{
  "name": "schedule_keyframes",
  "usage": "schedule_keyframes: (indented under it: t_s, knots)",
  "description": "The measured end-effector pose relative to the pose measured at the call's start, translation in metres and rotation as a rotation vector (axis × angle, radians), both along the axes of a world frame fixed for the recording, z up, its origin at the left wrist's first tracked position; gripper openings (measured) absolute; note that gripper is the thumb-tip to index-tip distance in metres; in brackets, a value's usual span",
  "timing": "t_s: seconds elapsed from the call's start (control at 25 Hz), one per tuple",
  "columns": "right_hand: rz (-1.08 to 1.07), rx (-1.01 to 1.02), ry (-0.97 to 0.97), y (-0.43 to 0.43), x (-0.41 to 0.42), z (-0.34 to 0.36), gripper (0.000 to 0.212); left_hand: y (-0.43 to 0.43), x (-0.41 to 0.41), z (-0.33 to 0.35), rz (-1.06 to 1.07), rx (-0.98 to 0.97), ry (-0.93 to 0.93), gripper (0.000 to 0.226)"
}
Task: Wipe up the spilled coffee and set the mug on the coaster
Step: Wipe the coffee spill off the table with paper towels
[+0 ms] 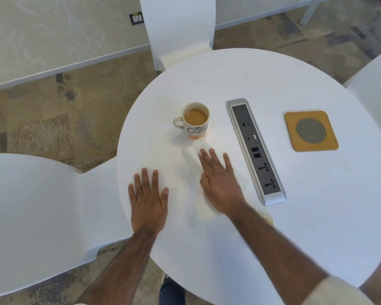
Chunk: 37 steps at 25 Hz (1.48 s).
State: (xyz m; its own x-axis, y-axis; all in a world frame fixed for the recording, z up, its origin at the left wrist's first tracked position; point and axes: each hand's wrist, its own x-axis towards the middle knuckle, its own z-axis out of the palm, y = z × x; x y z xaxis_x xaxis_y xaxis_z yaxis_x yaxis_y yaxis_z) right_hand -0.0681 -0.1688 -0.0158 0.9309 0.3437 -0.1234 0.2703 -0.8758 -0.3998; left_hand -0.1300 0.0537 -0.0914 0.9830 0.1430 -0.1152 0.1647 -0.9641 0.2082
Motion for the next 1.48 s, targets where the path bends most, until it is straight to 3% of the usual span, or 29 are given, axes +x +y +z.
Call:
schedule_keyframes:
  t_s: [0.16,0.24,0.44,0.64,0.8,0.92,1.04,1.08,1.12,1.16,1.24,1.36,1.4,1.48]
  knots:
    - [0.034,0.023,-0.206,-0.081,-0.035,0.042,0.058,-0.001,-0.001,0.001,0.000,0.000,0.003,0.066]
    - [0.018,-0.027,-0.171,-0.107,-0.070,0.041,0.057,-0.001,-0.001,0.002,0.005,-0.003,0.002,0.066]
    - [-0.041,-0.105,0.167,-0.113,-0.135,-0.007,0.060,-0.004,0.002,0.004,0.004,-0.008,0.002,0.067]
    - [-0.324,-0.285,0.114,-0.105,-0.140,-0.022,0.080,-0.003,-0.001,0.007,0.011,-0.005,0.005,0.066]
    - [-0.267,-0.243,0.047,-0.087,-0.140,-0.023,0.056,-0.004,0.000,0.007,0.011,-0.010,0.008,0.066]
    - [-0.349,0.070,0.132,-0.077,-0.117,-0.015,0.038,-0.003,0.001,0.007,0.012,-0.013,0.017,0.066]
    - [-0.636,0.915,0.588,-0.072,-0.076,-0.004,0.012,-0.003,0.000,0.007,0.010,-0.015,0.013,0.066]
    - [-0.689,1.153,0.704,-0.071,-0.063,-0.002,0.021,-0.002,0.000,0.007,0.010,-0.017,0.014,0.066]
    - [-0.705,1.262,0.755,-0.069,-0.050,-0.002,0.028,-0.002,0.000,0.006,0.009,-0.016,0.015,0.065]
    - [-0.711,1.249,0.736,-0.066,-0.039,-0.002,0.026,-0.002,0.000,0.006,0.007,-0.013,0.016,0.065]
    - [-0.698,0.902,0.480,-0.055,-0.026,-0.008,0.010,-0.002,0.000,0.006,0.008,-0.012,0.016,0.065]
    - [-0.443,0.150,-0.109,-0.044,-0.025,-0.024,0.050,-0.002,0.000,0.007,0.010,-0.019,0.021,0.065]
    - [-0.356,0.025,-0.222,-0.044,-0.028,-0.029,0.057,-0.002,0.000,0.007,0.010,-0.020,0.018,0.065]
    - [-0.272,-0.086,-0.267,-0.042,-0.037,-0.038,0.060,-0.003,0.000,0.007,0.008,-0.019,0.017,0.066]
